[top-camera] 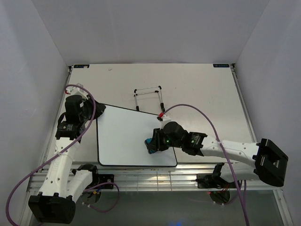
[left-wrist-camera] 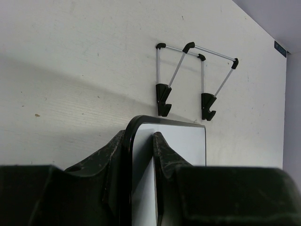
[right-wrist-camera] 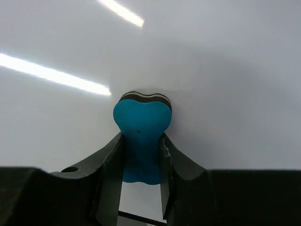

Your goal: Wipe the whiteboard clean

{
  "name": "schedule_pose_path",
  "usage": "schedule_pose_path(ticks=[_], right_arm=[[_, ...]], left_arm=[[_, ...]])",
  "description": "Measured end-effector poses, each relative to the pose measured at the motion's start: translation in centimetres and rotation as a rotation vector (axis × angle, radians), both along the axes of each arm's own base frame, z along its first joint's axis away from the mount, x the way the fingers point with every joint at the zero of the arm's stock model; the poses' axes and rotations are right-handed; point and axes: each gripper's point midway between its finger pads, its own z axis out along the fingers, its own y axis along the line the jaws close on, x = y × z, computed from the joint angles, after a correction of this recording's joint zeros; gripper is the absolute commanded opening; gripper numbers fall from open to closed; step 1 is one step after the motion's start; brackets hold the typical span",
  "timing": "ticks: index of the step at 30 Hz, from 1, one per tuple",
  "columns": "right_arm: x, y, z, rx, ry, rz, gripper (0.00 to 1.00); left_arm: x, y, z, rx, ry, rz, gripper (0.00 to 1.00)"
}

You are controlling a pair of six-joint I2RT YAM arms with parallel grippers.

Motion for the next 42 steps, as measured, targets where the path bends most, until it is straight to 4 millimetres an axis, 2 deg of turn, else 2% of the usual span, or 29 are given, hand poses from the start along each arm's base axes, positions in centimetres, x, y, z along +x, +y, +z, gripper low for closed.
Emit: schedule_pose_path(ticks=[3, 5, 6, 8, 10, 12, 17, 19, 21, 23, 26, 27, 30, 31, 36, 42], right_arm=[[-0.4, 1.5, 2.2, 0.083, -0.008, 0.076, 0.08], [0.6, 1.0, 2.9, 0.108, -0.011, 0.080, 0.08], [1.9, 0.2, 3.0, 0.107, -0.017, 0.051, 0.08], [5.4, -2.5, 2.7, 0.074, -0.032, -0.041, 0.08], [8.6, -6.2, 1.6, 0.006, -0.031, -0.154, 0.08], [10.8, -9.9, 0.4, -0.071, -0.019, -0.253, 0.08], [13.2, -17.7, -2.3, -0.262, 0.040, -0.423, 0.11], [13.8, -20.1, -3.3, -0.341, 0.068, -0.473, 0.13], [14.3, -21.7, -4.1, -0.402, 0.097, -0.498, 0.13], [14.6, -22.8, -4.8, -0.450, 0.119, -0.510, 0.18], [14.7, -23.4, -5.5, -0.495, 0.141, -0.502, 0.37], [14.8, -23.5, -5.7, -0.506, 0.149, -0.499, 0.47], [15.1, -23.6, -6.4, -0.533, 0.164, -0.487, 0.57], [15.1, -23.7, -6.6, -0.540, 0.170, -0.480, 0.68], [15.0, -23.9, -6.8, -0.556, 0.173, -0.464, 0.76], [15.4, -24.0, -5.7, -0.544, 0.135, -0.471, 0.84]], left_arm=[[0.0, -0.1, 0.0, -0.004, -0.001, 0.001, 0.00], [0.0, -0.1, 0.0, -0.005, -0.001, 0.001, 0.00], [0.0, -0.1, 0.0, -0.006, -0.001, 0.000, 0.00], [0.0, -0.2, 0.1, -0.007, -0.001, -0.004, 0.00], [0.0, -0.2, 0.1, -0.009, -0.001, -0.006, 0.00], [0.0, -0.2, 0.2, -0.010, -0.002, -0.008, 0.00], [0.0, -0.4, 0.5, -0.012, -0.008, -0.014, 0.00], [-0.1, -0.4, 0.5, -0.014, -0.005, -0.019, 0.00], [-0.2, -0.5, 0.5, -0.016, -0.003, -0.025, 0.00], [-0.2, -0.6, 0.6, -0.017, -0.002, -0.029, 0.00], [-0.1, -0.9, 0.9, -0.022, -0.002, -0.047, 0.00], [-0.1, -1.0, 0.9, -0.025, -0.001, -0.054, 0.00], [0.0, -1.5, 0.9, -0.040, 0.007, -0.077, 0.00], [0.0, -1.7, 0.8, -0.047, 0.012, -0.088, 0.00], [-0.2, -2.8, 0.4, -0.084, 0.041, -0.137, 0.00], [-0.5, -3.5, 0.1, -0.109, 0.064, -0.170, 0.00]])
